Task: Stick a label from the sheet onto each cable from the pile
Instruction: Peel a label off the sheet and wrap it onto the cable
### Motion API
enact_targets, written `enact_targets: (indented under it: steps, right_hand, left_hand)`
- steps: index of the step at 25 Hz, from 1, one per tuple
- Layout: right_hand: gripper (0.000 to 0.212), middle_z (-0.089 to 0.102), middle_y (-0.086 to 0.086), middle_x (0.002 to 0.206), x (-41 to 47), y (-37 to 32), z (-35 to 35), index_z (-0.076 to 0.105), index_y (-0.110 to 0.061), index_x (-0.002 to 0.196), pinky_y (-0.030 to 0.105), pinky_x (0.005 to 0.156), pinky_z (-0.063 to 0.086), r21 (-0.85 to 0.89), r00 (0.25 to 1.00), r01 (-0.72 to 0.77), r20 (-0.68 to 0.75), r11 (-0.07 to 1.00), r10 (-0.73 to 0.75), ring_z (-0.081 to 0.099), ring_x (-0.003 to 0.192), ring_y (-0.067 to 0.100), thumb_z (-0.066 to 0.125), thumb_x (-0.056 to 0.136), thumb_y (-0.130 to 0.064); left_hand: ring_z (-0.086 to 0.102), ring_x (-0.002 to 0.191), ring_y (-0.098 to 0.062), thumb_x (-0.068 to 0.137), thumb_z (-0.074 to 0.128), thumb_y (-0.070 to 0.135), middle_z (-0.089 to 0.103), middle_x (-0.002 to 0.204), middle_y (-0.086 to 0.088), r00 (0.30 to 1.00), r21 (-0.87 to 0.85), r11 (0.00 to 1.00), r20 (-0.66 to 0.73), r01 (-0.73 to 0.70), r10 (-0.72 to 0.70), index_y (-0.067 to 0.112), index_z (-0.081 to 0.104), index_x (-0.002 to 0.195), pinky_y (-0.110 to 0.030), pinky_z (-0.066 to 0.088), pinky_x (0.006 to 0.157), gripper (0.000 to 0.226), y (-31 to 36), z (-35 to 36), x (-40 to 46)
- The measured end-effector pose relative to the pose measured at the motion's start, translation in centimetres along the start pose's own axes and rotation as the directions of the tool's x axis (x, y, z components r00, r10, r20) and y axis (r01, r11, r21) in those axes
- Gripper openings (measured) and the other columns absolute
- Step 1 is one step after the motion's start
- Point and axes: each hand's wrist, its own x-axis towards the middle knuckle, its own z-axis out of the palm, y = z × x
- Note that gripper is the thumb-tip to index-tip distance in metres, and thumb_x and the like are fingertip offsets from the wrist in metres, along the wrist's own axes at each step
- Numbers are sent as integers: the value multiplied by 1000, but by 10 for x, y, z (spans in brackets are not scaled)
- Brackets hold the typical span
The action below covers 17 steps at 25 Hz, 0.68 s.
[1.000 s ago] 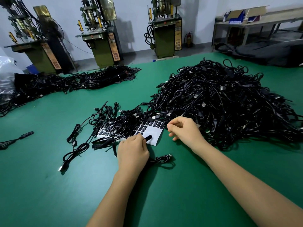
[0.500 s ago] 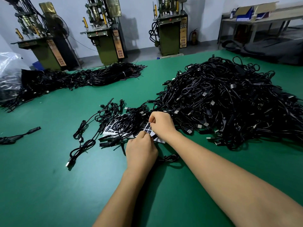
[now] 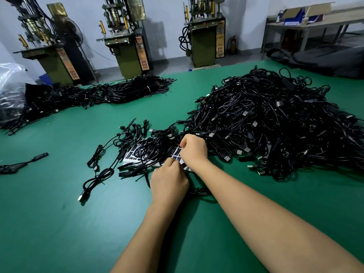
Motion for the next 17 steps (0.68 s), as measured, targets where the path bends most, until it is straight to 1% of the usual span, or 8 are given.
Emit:
enact_targets:
  steps: [3,6,9,11,13,17]
  right_hand:
    - [27,66,10,101,-1,-1,-1,65,-9,93,32,73,47,33,999,-32,9,999,32,59,96,30,46,82,8]
    - [27,65,9,101,0,0,0,63,-9,94,30,70,44,27,999,-22,29,999,21,59,95,29,46,82,7]
    - [27,63,8,103,-3,1,3,62,-9,98,30,72,40,-33,1000,22,-6,999,-23,57,98,28,46,83,8]
    - [31,63,9,103,-7,-1,8,62,-7,99,30,72,38,-102,997,58,-38,993,-62,55,99,29,42,83,10]
    - [32,65,10,102,-8,-3,11,63,-6,100,31,72,38,-138,996,62,-59,989,-70,55,100,29,41,83,11]
    - [31,65,10,101,-5,-4,9,63,-6,98,32,73,40,-176,996,71,-42,982,-80,55,99,27,43,83,11]
  left_hand:
    - [56,76,-34,87,49,14,55,87,-6,1000,-7,1000,-3,10,-10,8,58,78,-33,24,56,14,0,1,1]
    - [56,77,-32,87,48,15,55,87,-5,1000,0,1000,4,13,-13,9,57,78,-33,23,57,14,-1,2,1]
    - [56,80,-32,87,49,16,55,90,-5,1000,6,1000,24,15,-15,9,57,81,-34,25,57,13,-1,1,1]
    - [55,78,-33,85,52,16,55,88,-5,999,-31,999,27,19,-18,9,56,79,-34,24,57,10,0,0,1]
    - [55,76,-32,84,54,18,54,86,-4,999,-50,998,38,29,-27,10,56,78,-35,24,56,10,0,-1,1]
    - [54,76,-33,83,54,17,55,85,-6,999,-62,998,31,26,-24,9,55,77,-36,27,56,10,0,-2,1]
